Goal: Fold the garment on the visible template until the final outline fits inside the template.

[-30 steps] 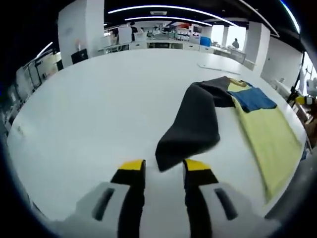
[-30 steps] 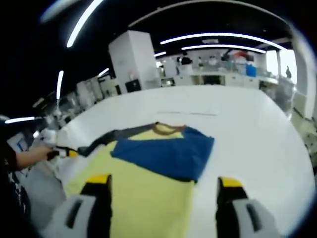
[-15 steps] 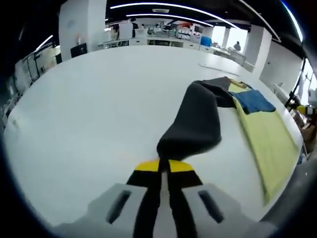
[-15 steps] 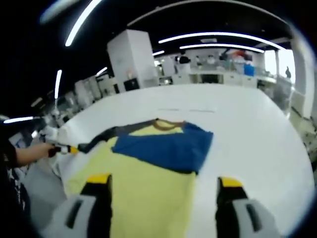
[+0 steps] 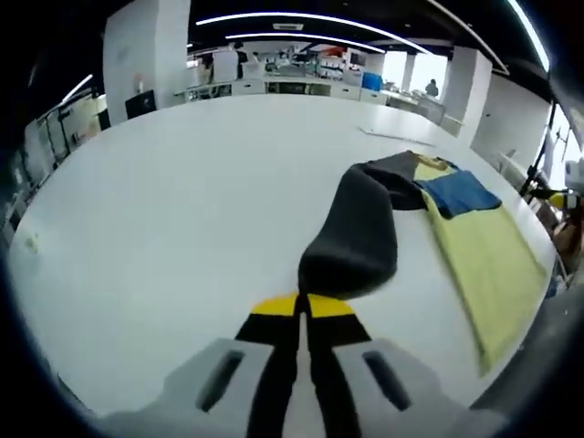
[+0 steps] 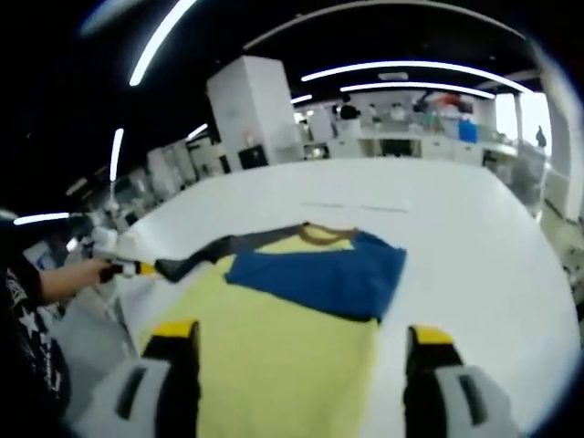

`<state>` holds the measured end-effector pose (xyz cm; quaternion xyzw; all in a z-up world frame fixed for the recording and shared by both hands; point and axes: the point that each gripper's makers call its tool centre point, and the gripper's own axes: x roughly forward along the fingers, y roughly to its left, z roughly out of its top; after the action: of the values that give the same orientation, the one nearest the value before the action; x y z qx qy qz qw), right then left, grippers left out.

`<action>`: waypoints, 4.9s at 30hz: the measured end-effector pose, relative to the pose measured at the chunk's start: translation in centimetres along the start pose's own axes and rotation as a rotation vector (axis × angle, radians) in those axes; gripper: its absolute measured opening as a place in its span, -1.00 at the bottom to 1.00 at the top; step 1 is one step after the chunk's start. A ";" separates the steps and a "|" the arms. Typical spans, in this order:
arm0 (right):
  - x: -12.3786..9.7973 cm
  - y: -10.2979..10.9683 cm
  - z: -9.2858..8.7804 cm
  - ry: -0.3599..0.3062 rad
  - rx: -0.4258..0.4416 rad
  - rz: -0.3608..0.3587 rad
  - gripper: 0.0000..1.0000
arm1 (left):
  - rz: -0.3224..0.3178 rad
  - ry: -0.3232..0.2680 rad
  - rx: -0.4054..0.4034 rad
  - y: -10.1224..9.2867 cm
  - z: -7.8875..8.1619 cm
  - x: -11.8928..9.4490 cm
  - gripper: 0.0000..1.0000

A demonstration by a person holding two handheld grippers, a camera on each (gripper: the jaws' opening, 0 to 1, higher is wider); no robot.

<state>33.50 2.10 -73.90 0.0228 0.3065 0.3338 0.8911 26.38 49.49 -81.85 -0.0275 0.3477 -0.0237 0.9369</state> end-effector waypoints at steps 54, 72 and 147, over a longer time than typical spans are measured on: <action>-2.9 -0.2 0.8 -0.023 -0.047 -0.028 0.96 | 0.241 0.058 0.069 11.3 8.4 3.3 -1.00; -3.1 0.2 -0.1 0.000 -0.022 -0.064 0.96 | 0.293 0.167 0.113 13.1 7.2 6.2 -1.00; -4.3 1.9 0.1 -0.026 -0.068 -0.021 0.98 | 0.205 0.151 -0.165 10.1 1.8 4.8 -0.90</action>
<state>29.93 1.01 -71.08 -0.0063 0.2835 0.3341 0.8989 31.41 59.30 -84.30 -0.0671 0.4188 0.0987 0.9002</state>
